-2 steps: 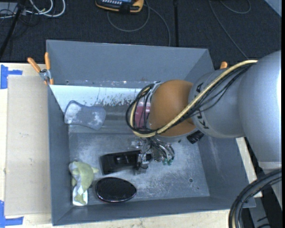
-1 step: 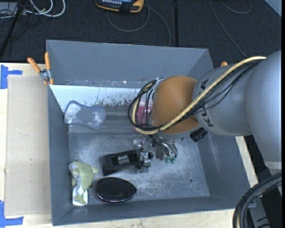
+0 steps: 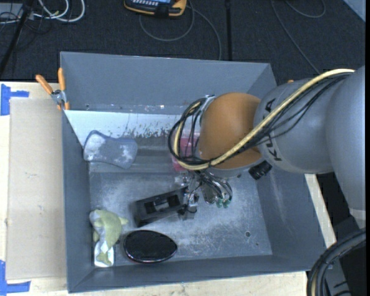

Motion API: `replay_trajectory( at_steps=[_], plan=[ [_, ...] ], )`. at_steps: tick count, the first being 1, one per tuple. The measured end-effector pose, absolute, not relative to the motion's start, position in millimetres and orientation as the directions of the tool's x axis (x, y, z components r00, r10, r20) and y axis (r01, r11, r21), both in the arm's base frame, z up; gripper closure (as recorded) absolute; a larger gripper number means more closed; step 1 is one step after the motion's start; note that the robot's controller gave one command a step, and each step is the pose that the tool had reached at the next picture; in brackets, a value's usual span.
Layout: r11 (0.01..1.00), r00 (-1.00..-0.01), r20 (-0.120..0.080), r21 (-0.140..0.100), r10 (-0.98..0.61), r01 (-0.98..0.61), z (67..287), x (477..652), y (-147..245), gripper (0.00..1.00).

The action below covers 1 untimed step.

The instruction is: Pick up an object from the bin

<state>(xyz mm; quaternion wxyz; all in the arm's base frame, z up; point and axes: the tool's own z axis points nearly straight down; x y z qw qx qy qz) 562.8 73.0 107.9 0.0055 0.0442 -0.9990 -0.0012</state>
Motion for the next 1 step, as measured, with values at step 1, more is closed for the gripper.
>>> replay_trajectory(
  at_steps=[1],
  plan=[
    [0.996, -0.996, 0.009, 0.002, -0.088, -0.088, 114.7, 563.4, 72.8, 1.00]
  ],
)
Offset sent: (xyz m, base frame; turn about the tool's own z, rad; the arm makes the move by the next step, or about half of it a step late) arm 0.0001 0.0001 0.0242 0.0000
